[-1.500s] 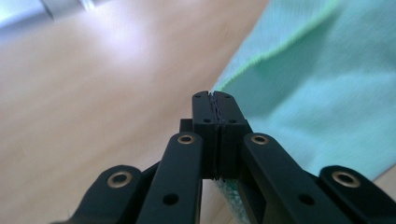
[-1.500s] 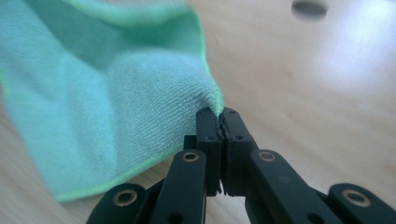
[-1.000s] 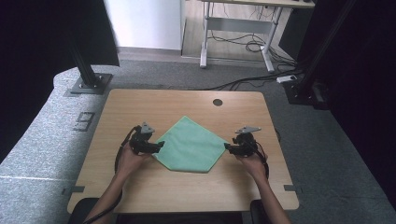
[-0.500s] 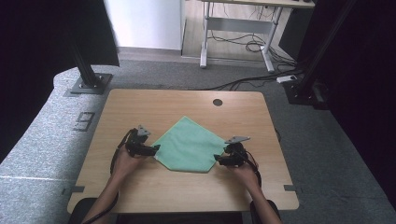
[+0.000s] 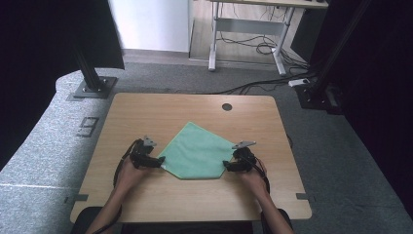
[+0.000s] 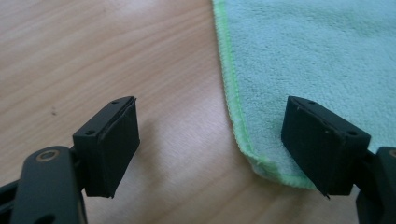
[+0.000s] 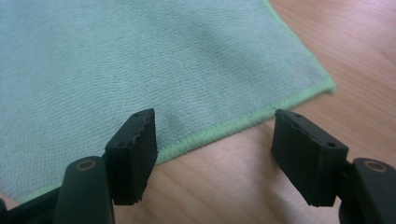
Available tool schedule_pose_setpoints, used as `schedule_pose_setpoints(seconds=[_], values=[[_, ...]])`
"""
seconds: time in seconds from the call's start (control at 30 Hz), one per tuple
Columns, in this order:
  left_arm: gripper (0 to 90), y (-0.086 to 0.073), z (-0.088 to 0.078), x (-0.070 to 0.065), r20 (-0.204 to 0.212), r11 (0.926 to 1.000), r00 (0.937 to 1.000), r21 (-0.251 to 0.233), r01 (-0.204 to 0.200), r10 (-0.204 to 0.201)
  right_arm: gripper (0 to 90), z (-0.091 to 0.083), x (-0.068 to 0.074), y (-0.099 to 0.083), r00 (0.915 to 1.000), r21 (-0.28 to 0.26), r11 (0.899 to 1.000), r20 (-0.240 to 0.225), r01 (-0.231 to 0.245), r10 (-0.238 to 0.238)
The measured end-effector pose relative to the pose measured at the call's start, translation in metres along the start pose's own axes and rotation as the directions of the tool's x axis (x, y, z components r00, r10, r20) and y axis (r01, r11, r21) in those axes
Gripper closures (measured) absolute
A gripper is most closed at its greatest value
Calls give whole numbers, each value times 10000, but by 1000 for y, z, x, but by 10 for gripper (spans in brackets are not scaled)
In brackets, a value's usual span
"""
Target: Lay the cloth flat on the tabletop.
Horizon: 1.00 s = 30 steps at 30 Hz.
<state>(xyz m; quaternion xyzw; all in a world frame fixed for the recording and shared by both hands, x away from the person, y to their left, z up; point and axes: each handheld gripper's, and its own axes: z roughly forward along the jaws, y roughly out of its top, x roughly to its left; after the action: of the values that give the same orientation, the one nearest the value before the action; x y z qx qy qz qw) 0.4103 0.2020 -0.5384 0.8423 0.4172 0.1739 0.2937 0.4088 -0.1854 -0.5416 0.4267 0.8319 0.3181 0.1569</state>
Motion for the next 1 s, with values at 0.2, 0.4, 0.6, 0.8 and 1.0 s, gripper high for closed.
schedule_pose_setpoints(seconds=[0.2, 0.4, 0.6, 0.8, 1.0], values=[[194, -10, -7, -11, 426, 10000, 9991, -1, 54, -54, 307, 7, -12, 9, 9996, -10, 10000, 264, -85, 85], [194, -15, -11, -18, 714, 10000, 9974, 11, 63, -64, 311, 17, -20, 22, 9985, 81, 9999, 539, -83, 79], [194, -17, -14, -26, 795, 10000, 9968, 19, -41, 39, 319, 27, -25, 35, 9975, 93, 9999, 694, -123, 116], [194, -18, -15, -30, 826, 9999, 9965, 68, -148, 142, 323, 38, -26, 47, 9969, 35, 9999, 771, -130, 126], [193, -19, -16, -30, 755, 9999, 9970, 67, -158, 152, 323, 47, -26, 57, 9966, -37, 10000, 825, -11, 14]])
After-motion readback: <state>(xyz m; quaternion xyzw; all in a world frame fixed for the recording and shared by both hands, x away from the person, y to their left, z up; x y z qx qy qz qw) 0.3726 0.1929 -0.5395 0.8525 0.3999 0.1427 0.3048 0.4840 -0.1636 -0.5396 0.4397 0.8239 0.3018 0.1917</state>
